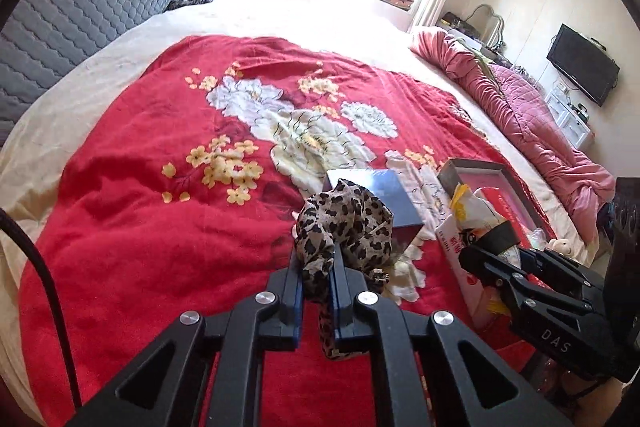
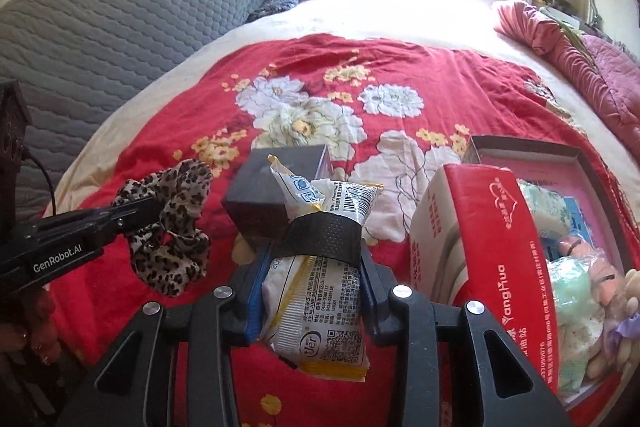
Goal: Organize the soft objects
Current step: 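Carry the scrunchie and snack bag with both tools over the tray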
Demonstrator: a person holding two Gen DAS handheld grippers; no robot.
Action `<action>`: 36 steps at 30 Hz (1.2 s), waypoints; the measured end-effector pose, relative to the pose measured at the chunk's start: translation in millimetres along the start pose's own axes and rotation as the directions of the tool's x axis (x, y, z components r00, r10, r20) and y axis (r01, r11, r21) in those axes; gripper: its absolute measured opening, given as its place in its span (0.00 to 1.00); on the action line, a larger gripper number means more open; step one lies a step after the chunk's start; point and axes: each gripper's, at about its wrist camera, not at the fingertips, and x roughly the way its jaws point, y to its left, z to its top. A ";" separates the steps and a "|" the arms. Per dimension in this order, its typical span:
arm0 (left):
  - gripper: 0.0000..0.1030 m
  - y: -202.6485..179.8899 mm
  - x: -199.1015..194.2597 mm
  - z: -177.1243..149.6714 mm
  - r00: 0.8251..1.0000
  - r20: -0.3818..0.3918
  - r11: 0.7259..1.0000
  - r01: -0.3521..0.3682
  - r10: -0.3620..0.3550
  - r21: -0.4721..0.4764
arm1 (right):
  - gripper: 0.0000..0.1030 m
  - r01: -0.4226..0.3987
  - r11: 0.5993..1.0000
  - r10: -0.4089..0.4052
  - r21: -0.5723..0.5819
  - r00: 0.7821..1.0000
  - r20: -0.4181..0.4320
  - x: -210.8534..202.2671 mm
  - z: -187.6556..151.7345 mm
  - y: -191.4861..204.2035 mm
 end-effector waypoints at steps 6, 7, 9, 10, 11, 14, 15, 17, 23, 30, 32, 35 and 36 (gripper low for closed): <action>0.10 -49.8 -32.9 21.3 0.997 0.065 0.996 0.047 -0.052 0.069 | 0.38 -0.004 1.000 0.000 0.030 0.994 0.112 -51.8 18.1 -19.4; 0.10 -58.5 -36.5 24.9 0.996 0.070 0.995 0.054 -0.060 0.084 | 0.38 0.004 0.999 -0.008 0.037 0.992 0.129 -60.4 20.4 -24.5; 0.10 -77.6 -43.1 31.4 0.994 0.081 0.992 0.062 -0.071 0.109 | 0.38 0.008 0.998 -0.018 0.061 0.986 0.166 -79.0 22.7 -37.5; 0.10 -87.6 -45.5 33.8 0.993 0.083 0.990 0.073 -0.084 0.122 | 0.38 0.011 0.997 -0.025 0.076 0.983 0.180 -86.5 23.2 -44.4; 0.10 -97.7 -46.4 35.4 0.992 0.084 0.988 0.081 -0.093 0.132 | 0.38 0.017 0.996 -0.034 0.090 0.981 0.191 -94.0 23.8 -51.7; 0.10 -130.3 -49.1 39.1 0.990 0.086 0.979 0.099 -0.115 0.179 | 0.38 0.041 0.990 -0.070 0.131 0.972 0.226 -115.7 22.4 -74.9; 0.10 -140.5 -49.3 40.5 0.989 0.086 0.975 0.105 -0.124 0.194 | 0.38 0.042 0.988 -0.077 0.151 0.969 0.234 -121.7 21.4 -83.5; 0.10 -161.4 -50.0 42.1 0.987 0.086 0.968 0.114 -0.136 0.222 | 0.38 0.043 0.981 -0.089 0.187 0.964 0.249 -133.5 18.2 -100.0; 0.10 -215.3 -41.5 39.3 0.983 0.061 0.945 0.145 -0.170 0.294 | 0.38 0.062 0.963 -0.136 0.260 0.951 0.276 -162.6 6.8 -138.8; 0.10 -259.1 -9.6 34.0 0.984 -0.002 0.922 0.166 -0.177 0.350 | 0.38 0.085 0.940 -0.183 0.329 0.943 0.279 -176.4 -9.9 -176.1; 0.10 -267.5 2.9 33.1 0.985 -0.022 0.917 0.167 -0.171 0.361 | 0.38 0.087 0.934 -0.188 0.345 0.944 0.270 -174.1 -15.7 -185.4; 0.10 -277.3 21.4 31.8 0.984 -0.055 0.915 0.175 -0.167 0.364 | 0.38 0.093 0.927 -0.195 0.364 0.948 0.252 -168.9 -24.7 -196.2; 0.10 -279.9 27.4 31.2 0.985 -0.063 0.914 0.175 -0.163 0.366 | 0.38 0.094 0.924 -0.196 0.370 0.948 0.249 -167.2 -27.5 -199.3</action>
